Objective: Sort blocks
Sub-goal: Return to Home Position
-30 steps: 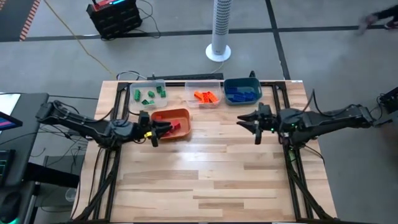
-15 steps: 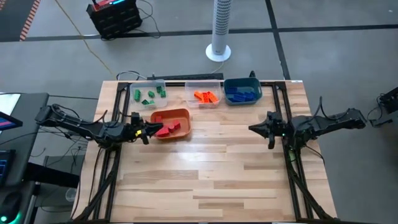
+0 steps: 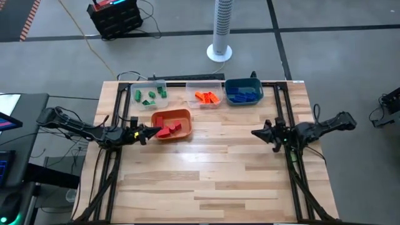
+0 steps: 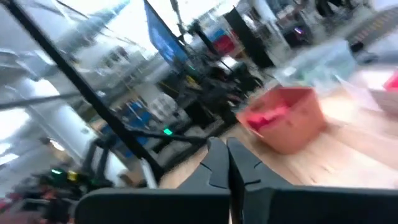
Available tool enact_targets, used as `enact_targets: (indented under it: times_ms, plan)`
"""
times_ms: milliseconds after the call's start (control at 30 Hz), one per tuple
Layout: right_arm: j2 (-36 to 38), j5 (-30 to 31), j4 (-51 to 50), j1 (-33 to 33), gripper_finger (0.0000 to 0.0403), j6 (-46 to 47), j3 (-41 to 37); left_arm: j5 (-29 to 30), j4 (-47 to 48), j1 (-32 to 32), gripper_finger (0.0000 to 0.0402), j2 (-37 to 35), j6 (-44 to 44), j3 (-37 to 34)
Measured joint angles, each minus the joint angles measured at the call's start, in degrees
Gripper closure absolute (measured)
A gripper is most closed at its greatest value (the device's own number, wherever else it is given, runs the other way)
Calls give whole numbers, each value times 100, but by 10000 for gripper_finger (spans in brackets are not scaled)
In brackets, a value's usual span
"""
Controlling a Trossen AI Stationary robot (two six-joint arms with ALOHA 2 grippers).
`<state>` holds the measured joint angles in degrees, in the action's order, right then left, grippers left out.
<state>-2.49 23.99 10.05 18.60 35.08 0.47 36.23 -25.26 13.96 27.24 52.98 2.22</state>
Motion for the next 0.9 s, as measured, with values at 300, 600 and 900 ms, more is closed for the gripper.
enact_targets:
  times_ms: [300, 600, 900]
  plan:
    - [20, 335, -60, 91, 402, -149, -4, -89, 156, 0, 401, -41, 244, -156]
    - [-11, 760, -506, 86, 403, -238, -9, -99, 394, 0, 401, -26, 49, -168]
    - [-17, 758, -515, 84, 403, -3071, -11, -452, 574, 36, 401, -26, -773, -175]
